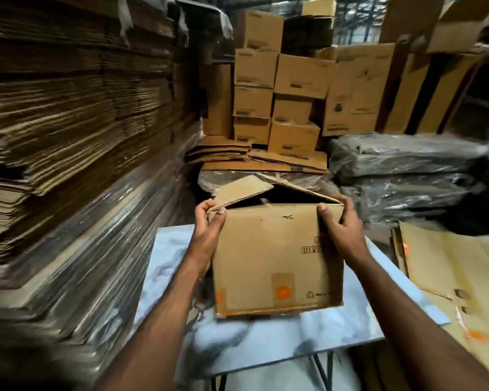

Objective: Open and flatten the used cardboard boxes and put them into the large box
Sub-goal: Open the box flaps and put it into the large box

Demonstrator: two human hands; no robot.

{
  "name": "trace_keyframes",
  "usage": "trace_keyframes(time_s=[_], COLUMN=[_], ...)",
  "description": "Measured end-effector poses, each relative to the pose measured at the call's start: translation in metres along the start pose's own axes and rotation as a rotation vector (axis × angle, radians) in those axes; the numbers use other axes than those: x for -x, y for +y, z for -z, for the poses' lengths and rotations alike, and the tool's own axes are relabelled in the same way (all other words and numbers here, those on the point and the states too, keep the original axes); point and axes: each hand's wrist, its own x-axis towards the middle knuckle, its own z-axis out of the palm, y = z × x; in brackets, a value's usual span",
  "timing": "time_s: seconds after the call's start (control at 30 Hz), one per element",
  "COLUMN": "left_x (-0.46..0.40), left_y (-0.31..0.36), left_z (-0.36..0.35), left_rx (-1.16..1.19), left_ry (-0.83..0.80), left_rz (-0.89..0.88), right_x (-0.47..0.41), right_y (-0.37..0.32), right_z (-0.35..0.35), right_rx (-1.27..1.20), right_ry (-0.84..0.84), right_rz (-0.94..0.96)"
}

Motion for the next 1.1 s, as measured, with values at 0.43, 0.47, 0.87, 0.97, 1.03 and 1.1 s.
trace_keyframes(time_s=[0.43, 0.47, 0.87, 0.97, 1.03, 1.1], left_x=[-0.016, -0.015, -0.014, -0.014, -0.013, -0.011], left_y=[-0.063, -0.069, -0.086, -0.077, -0.070, -0.062], left_z=[-0.043, -0.047, -0.069, -0.077, -0.088, -0.101], left_rx=[-0.370, -0.400, -0.834, -1.090, -1.187, -1.222], left_ry=[-0.163, -0.141, -0.263, -0.320, -0.378, -0.459], left_rz=[0.151, 0.194, 0.351, 0.360, 0.328, 0.229], right_x=[-0.035, -0.037, -0.043, -0.038, -0.034, -0.030], right_y=[0.092, 0.100, 0.136, 0.140, 0.143, 0.148], right_z=[0.012, 0.012, 0.009, 0.007, 0.007, 0.007], right_rx=[0.069, 0.138, 0.522, 0.516, 0.482, 0.399], right_ry=[-0.034, -0.083, -0.334, -0.284, -0.228, -0.142], right_rz=[-0.185, -0.207, -0.080, -0.028, -0.030, -0.073])
